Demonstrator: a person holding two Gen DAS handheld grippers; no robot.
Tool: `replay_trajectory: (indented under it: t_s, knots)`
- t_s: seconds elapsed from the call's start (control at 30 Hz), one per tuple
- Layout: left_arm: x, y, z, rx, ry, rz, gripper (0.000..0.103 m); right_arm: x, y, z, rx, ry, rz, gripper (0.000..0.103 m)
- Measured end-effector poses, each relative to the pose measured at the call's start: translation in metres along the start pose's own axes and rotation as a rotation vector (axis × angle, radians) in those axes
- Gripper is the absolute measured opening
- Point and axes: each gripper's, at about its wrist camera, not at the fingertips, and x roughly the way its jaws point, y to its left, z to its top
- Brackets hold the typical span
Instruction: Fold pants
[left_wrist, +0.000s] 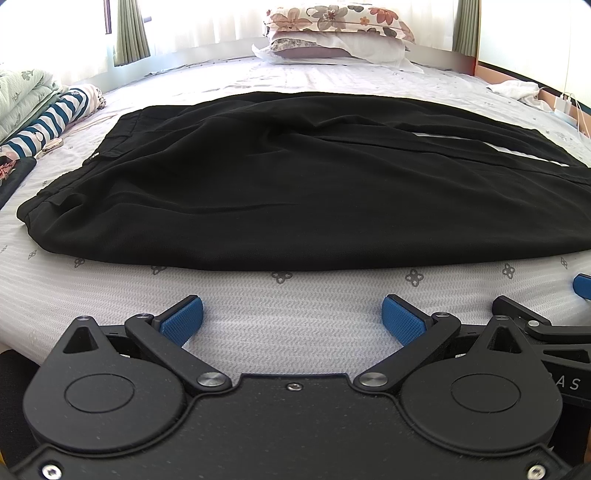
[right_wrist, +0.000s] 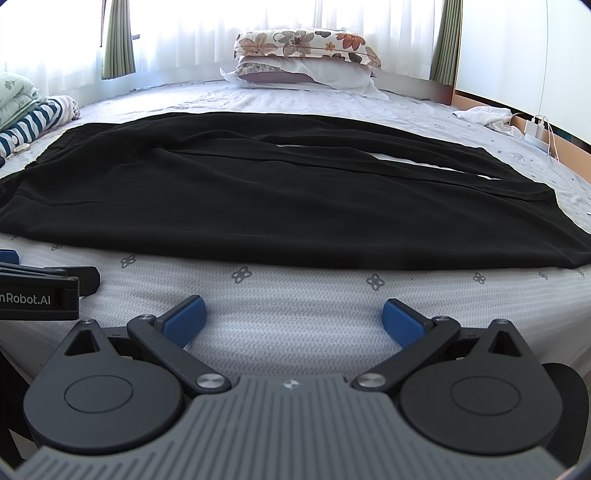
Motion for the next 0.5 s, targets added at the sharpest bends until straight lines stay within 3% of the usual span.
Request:
replay_trajectory:
  t_s: [0.23, 0.33, 0.5]
  knots:
    - [-0.007, 0.005, -0.011, -0.03, -0.072, -0.007, 0.103, 0.002, -0.006, -0.004, -0.006, -0.06, -0.001, 0.103]
    - [-0.011, 0.01, -0.002, -0.017, -0.057, -0.018, 0.103, -0.006, -0.011, 0.0, -0.009, -0.036, 0.032, 0.103]
    - [-0.013, 0.055, 0.018, -0.177, -0.075, -0.032, 0.103, -0.011, -0.045, 0.015, 0.129, -0.046, 0.112, 0.103]
